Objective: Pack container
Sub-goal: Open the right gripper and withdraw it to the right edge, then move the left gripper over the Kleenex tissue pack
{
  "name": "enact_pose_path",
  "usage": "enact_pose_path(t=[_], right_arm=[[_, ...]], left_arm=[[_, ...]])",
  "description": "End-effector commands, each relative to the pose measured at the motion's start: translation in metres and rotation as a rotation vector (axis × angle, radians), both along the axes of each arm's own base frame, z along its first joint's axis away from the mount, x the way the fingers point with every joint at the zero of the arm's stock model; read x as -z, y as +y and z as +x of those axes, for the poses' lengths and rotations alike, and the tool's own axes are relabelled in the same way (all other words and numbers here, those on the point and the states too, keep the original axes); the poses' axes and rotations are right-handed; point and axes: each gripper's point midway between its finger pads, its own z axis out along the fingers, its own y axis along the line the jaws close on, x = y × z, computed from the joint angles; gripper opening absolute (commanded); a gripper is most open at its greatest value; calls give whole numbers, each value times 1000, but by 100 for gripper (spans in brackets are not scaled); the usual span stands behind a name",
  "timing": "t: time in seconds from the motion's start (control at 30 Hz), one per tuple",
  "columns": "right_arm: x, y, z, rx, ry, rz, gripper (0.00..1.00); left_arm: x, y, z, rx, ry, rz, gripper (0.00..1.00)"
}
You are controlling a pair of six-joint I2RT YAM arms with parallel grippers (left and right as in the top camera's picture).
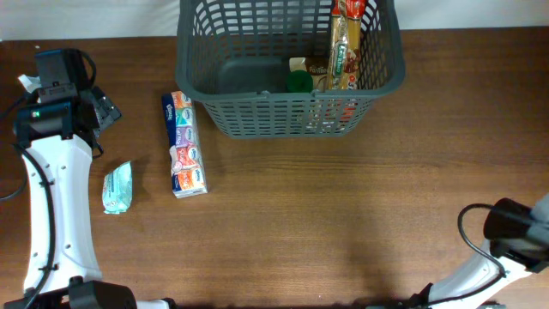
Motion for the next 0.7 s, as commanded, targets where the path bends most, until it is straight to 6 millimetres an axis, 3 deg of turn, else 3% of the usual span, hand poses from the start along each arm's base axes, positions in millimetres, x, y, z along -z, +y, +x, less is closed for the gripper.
enact_pose_path(t=[0.0, 0.2, 0.3, 0.47, 0.57, 0.67], right_arm=[[44, -2, 2, 11, 102, 82, 99], [102, 8, -3, -4, 250, 197, 99], [128, 16, -8, -12, 314, 259, 99], [153, 24, -16, -16, 379, 317, 99], [159, 24, -16, -17, 386, 324, 99], [159, 24, -16, -17, 387, 325, 99]], left_arm=[[-9, -1, 2, 13, -29, -6, 100], [-7, -6, 4, 32, -36, -34, 100], [-2, -18, 7, 72, -41, -99, 100], [8, -41, 4, 135, -14, -221, 100], [10, -47, 3, 149, -11, -249, 99], [16, -67, -1, 198, 6, -353, 100]])
